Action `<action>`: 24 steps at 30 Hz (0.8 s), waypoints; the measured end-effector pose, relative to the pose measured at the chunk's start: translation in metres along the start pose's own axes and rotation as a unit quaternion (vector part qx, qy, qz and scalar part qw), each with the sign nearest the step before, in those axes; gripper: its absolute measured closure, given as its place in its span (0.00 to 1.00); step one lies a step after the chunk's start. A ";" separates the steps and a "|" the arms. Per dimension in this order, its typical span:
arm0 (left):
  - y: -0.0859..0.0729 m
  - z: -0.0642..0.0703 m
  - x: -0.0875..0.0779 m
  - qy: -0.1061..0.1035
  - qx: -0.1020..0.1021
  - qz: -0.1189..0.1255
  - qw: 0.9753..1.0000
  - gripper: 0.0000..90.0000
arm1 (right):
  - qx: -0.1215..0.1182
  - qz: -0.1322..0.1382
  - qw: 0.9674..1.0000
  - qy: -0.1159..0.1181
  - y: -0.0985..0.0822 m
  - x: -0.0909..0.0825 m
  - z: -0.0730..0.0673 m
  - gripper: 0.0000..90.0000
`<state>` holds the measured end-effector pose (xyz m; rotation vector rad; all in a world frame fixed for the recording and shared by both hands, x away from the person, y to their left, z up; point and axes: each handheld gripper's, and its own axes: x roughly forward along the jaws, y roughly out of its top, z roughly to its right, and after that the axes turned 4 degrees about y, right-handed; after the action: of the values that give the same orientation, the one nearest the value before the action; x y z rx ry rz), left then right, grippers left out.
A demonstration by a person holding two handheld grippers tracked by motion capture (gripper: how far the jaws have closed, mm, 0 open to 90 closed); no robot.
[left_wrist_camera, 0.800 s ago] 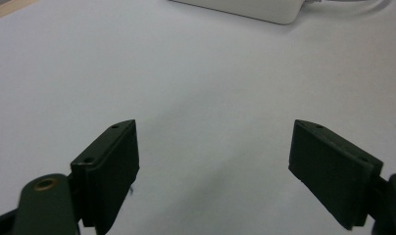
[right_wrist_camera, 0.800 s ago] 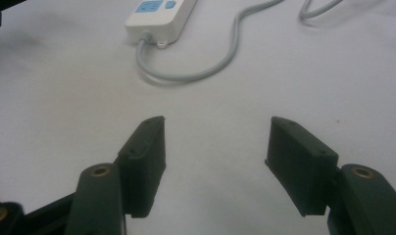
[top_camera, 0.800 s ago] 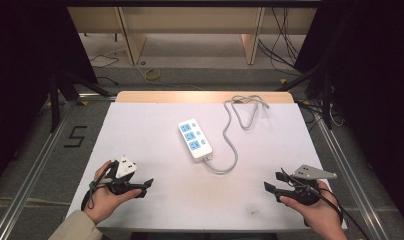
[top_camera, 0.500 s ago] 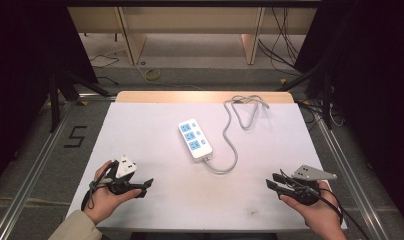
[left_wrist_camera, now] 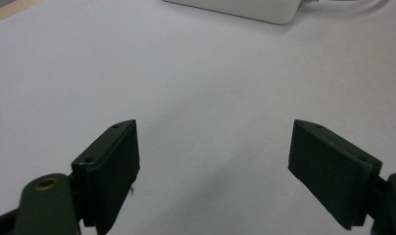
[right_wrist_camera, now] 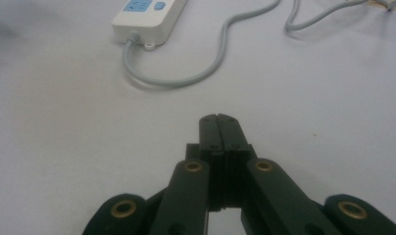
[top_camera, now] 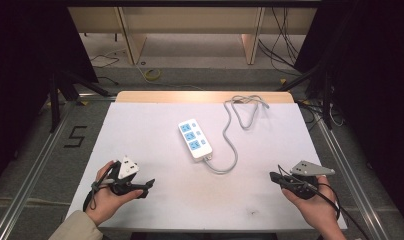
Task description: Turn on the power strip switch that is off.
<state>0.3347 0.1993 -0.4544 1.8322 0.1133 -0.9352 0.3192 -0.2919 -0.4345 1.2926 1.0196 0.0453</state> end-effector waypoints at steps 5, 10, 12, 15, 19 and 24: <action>0.001 0.002 0.002 -0.003 0.006 -0.003 1.000 0.21 | 0.003 -0.001 1.000 -0.002 0.003 0.005 0.002 1.00; 0.001 0.003 0.002 -0.003 0.005 -0.001 1.000 0.20 | 0.016 -0.008 1.000 -0.001 0.009 0.011 0.004 1.00; 0.001 0.004 0.002 -0.003 0.005 0.000 1.000 0.20 | 0.017 -0.008 1.000 -0.001 0.011 0.013 0.005 1.00; 0.001 0.004 0.002 -0.003 0.005 -0.002 1.000 0.20 | 0.019 -0.010 1.000 0.003 0.014 0.017 0.005 1.00; 0.001 0.003 0.002 -0.005 0.006 0.001 1.000 0.20 | 0.016 -0.008 1.000 0.007 0.020 0.021 0.005 1.00; 0.001 0.003 0.002 -0.008 0.006 -0.001 1.000 0.20 | 0.016 -0.011 1.000 0.008 0.027 0.026 0.005 1.00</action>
<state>0.3355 0.1959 -0.4555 1.8345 0.1003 -0.9545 0.3510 -0.2720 -0.4287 1.3122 1.0520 0.0213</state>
